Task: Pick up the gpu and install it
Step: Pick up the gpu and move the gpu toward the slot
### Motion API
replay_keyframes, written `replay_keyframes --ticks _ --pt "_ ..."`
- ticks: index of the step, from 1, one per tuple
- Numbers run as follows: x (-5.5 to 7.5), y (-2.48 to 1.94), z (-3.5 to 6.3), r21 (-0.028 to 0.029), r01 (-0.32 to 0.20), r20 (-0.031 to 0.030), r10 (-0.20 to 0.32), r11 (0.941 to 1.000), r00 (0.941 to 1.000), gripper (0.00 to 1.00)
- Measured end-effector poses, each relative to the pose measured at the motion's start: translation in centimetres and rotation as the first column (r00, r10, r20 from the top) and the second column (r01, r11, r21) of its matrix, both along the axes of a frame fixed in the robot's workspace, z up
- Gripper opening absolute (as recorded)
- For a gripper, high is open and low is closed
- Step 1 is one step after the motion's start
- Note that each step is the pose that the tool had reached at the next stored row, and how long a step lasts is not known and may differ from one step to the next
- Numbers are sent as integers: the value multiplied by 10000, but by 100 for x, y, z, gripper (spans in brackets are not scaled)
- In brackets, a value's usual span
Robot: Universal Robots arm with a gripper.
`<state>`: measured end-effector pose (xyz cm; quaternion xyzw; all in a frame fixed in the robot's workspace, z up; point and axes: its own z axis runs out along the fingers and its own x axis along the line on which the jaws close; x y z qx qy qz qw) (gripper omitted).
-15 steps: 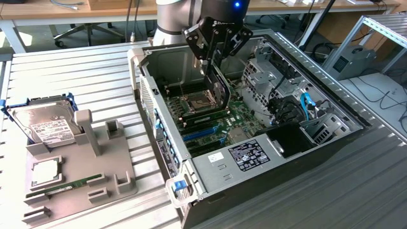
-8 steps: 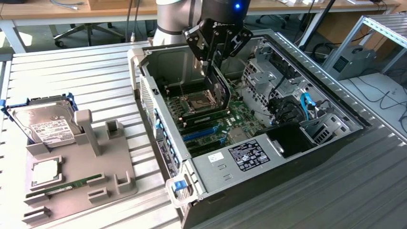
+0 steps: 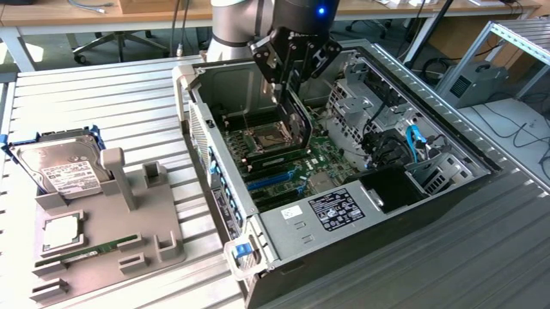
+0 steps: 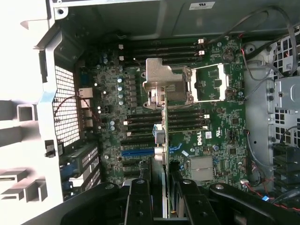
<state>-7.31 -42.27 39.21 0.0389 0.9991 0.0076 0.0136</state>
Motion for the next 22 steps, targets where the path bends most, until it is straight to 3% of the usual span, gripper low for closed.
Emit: replay_keyframes --ticks 22 --pt "41 0 -64 -26 0 0 0 10000 10000 27"
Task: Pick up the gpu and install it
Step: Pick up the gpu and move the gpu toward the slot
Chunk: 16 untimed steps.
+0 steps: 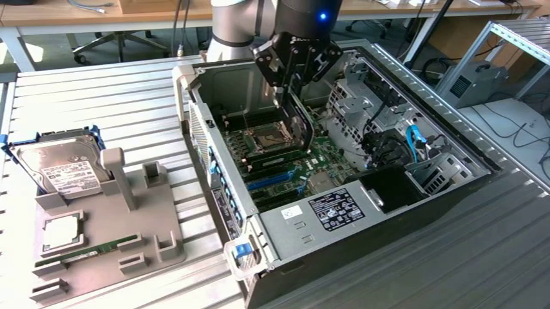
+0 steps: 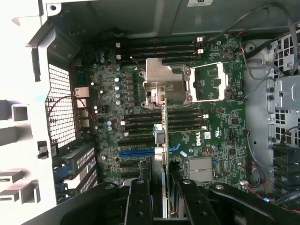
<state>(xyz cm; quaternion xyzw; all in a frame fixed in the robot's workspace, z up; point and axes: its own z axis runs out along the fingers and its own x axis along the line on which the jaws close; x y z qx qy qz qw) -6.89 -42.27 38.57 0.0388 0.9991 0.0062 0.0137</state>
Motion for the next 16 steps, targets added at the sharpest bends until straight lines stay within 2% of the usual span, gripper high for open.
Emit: replay_keyframes --ticks 16 --pt "80 0 -36 -5 0 0 0 10000 10000 27"
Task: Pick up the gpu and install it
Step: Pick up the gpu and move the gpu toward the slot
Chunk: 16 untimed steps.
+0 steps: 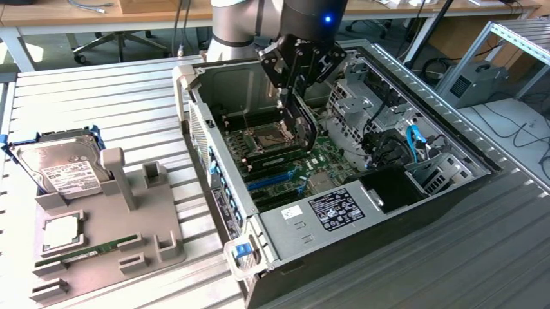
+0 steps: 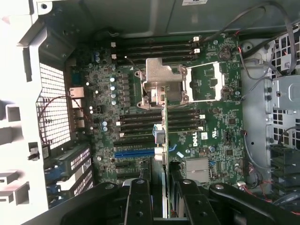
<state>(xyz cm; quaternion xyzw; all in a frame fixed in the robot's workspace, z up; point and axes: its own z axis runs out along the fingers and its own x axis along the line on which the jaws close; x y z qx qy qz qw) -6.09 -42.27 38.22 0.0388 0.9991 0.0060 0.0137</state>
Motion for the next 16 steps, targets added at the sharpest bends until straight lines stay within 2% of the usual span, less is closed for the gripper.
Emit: replay_keyframes --ticks 16 --pt "192 0 -44 -10 0 0 0 10000 10000 27"
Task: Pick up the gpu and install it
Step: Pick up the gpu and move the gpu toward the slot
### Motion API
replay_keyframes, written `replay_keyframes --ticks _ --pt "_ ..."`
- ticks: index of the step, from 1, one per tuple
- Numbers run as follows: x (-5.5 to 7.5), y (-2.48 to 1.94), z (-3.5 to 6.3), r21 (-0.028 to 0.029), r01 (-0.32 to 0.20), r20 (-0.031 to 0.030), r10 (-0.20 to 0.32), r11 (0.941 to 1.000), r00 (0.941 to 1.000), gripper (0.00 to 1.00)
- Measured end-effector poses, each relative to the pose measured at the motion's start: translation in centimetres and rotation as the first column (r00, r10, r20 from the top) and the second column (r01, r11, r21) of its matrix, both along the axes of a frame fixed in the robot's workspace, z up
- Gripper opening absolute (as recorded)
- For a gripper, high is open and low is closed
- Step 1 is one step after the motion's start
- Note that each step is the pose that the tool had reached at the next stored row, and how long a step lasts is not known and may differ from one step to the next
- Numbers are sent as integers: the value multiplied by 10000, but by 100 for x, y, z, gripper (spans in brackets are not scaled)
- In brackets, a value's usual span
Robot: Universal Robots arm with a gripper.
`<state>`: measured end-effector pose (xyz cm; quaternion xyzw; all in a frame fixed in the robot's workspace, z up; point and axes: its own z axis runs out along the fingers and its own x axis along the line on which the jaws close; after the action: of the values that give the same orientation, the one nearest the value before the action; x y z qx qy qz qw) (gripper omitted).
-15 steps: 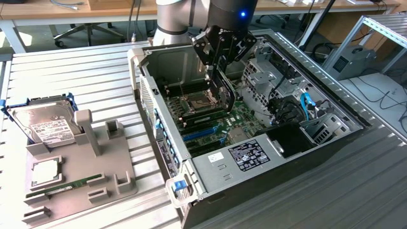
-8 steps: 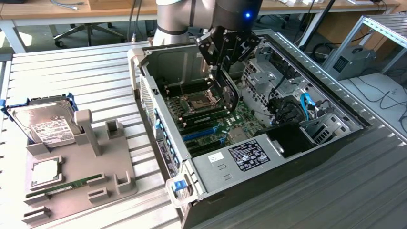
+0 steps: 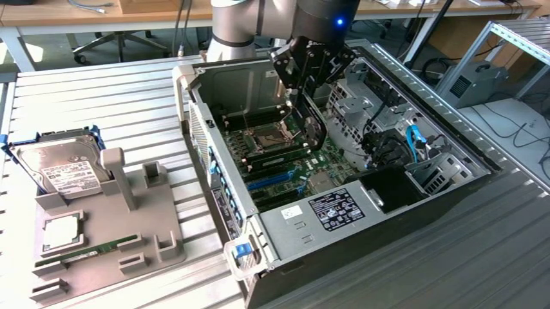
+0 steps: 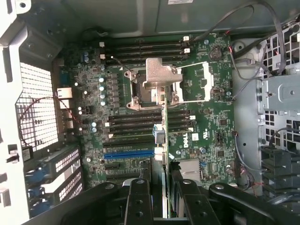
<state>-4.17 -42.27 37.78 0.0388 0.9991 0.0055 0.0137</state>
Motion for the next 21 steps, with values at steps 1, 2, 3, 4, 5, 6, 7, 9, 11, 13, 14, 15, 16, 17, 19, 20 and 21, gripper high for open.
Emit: replay_keyframes --ticks 1,2,3,4,5,6,7,9,11,13,14,15,16,17,19,20,21 --pt "9 0 -2 -2 0 0 0 10000 10000 27" --pt "18 0 -4 -2 0 0 0 10000 10000 27" --pt "25 0 -6 -2 0 0 0 10000 10000 27" --pt "33 0 -8 -4 1 0 -1 10000 10000 27" --pt "45 0 -12 -6 0 0 0 10000 10000 27" --pt "56 0 -16 -7 1 0 -1 10000 10000 27" --pt "63 0 -19 -9 0 0 0 10000 10000 27" --pt "75 0 -23 -11 0 0 0 10000 10000 27" --pt "89 0 -28 -14 0 0 0 10000 10000 27" --pt "102 0 -33 -16 0 0 0 10000 10000 27" --pt "109 0 -35 -19 0 0 0 10000 10000 27" --pt "116 0 -38 -20 0 0 0 10000 10000 27" --pt "122 0 -39 -22 0 0 0 10000 10000 27" --pt "133 0 -44 -23 0 0 0 10000 10000 27" --pt "146 0 -48 -27 0 0 0 10000 10000 27" --pt "152 0 -51 -29 0 0 0 10000 10000 27" --pt "158 0 -53 -32 0 0 0 10000 10000 27"
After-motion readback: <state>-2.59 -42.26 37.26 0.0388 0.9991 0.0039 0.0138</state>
